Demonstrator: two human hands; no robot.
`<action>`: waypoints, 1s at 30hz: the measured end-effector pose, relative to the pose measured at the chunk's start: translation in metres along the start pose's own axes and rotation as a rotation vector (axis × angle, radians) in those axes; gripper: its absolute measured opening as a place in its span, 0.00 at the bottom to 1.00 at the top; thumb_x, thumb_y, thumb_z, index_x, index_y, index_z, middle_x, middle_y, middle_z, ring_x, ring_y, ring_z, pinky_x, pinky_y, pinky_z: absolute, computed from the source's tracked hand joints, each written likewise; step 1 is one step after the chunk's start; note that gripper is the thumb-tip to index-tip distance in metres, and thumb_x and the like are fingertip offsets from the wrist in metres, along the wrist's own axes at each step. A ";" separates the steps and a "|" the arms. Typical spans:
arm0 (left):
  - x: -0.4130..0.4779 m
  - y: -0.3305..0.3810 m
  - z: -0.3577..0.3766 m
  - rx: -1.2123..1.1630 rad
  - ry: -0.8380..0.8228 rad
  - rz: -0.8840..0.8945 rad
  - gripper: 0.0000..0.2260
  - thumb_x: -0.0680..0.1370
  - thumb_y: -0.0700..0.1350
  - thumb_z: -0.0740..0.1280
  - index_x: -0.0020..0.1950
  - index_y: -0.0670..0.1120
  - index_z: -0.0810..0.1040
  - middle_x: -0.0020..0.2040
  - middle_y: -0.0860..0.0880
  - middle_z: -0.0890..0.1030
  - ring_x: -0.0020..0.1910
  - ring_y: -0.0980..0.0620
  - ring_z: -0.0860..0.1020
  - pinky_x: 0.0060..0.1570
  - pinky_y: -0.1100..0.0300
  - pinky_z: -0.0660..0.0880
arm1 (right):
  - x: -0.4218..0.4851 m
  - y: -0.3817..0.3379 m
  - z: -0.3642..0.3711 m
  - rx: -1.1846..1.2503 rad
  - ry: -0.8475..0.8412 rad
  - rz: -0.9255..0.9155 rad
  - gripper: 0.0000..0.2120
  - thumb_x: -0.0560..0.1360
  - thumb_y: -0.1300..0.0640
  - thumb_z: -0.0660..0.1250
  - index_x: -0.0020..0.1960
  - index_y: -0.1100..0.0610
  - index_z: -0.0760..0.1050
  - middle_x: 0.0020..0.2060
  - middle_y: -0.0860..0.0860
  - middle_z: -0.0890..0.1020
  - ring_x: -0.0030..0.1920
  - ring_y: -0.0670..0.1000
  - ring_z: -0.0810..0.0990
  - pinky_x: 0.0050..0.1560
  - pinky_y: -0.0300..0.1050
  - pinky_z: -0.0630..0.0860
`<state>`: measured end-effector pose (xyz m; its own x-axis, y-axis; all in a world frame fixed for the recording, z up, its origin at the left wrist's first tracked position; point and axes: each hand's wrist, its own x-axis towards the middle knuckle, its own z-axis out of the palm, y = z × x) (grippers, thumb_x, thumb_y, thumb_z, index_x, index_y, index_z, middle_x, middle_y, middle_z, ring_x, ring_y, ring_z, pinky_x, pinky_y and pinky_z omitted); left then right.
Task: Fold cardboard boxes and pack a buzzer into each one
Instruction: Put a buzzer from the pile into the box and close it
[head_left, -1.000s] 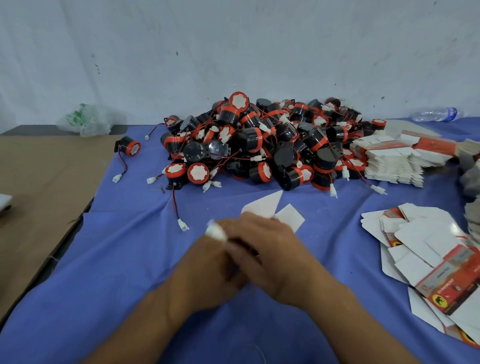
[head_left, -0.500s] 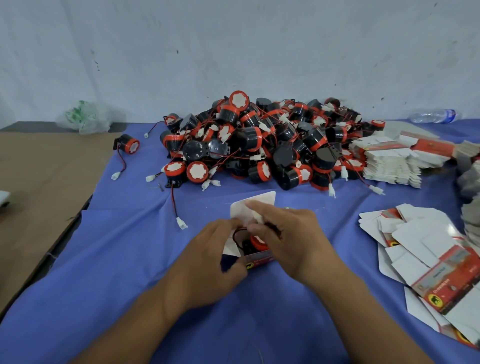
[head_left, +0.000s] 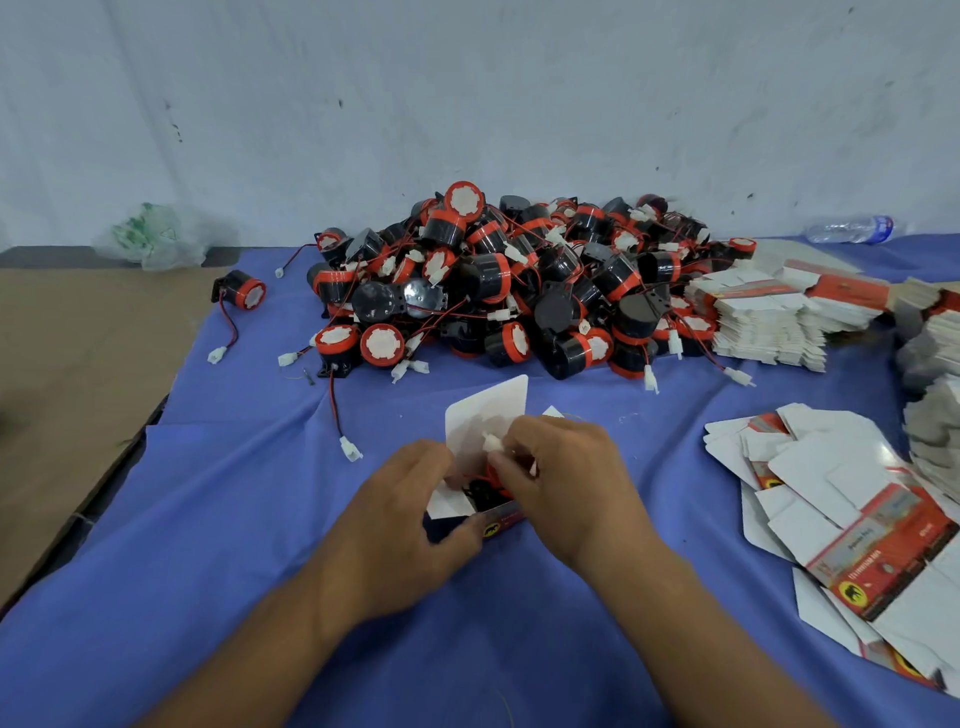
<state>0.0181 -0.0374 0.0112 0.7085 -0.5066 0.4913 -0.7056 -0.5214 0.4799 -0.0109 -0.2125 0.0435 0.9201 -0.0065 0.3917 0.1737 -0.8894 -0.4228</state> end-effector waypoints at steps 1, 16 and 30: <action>0.001 0.001 -0.001 -0.003 0.002 0.005 0.13 0.74 0.55 0.65 0.45 0.45 0.74 0.44 0.53 0.75 0.42 0.55 0.71 0.43 0.67 0.68 | 0.000 -0.002 0.002 -0.035 -0.003 0.007 0.14 0.78 0.54 0.66 0.36 0.54 0.65 0.31 0.45 0.68 0.37 0.53 0.69 0.35 0.52 0.69; 0.012 0.009 0.017 -0.570 0.248 -0.569 0.10 0.70 0.35 0.69 0.37 0.47 0.71 0.29 0.50 0.78 0.27 0.54 0.75 0.25 0.60 0.72 | 0.000 -0.009 0.005 0.006 -0.227 -0.191 0.13 0.79 0.57 0.62 0.42 0.54 0.84 0.42 0.50 0.77 0.46 0.50 0.69 0.52 0.44 0.66; -0.001 0.020 0.015 -0.324 0.471 -0.327 0.18 0.67 0.49 0.74 0.51 0.54 0.70 0.51 0.55 0.72 0.49 0.56 0.77 0.47 0.65 0.77 | -0.007 0.013 0.024 -0.121 -0.406 -0.030 0.15 0.81 0.39 0.54 0.66 0.36 0.70 0.78 0.45 0.37 0.77 0.56 0.31 0.76 0.57 0.36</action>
<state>0.0032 -0.0579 0.0095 0.8575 0.0366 0.5132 -0.4749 -0.3271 0.8170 -0.0063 -0.2129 0.0155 0.9831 0.1790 0.0383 0.1820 -0.9340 -0.3074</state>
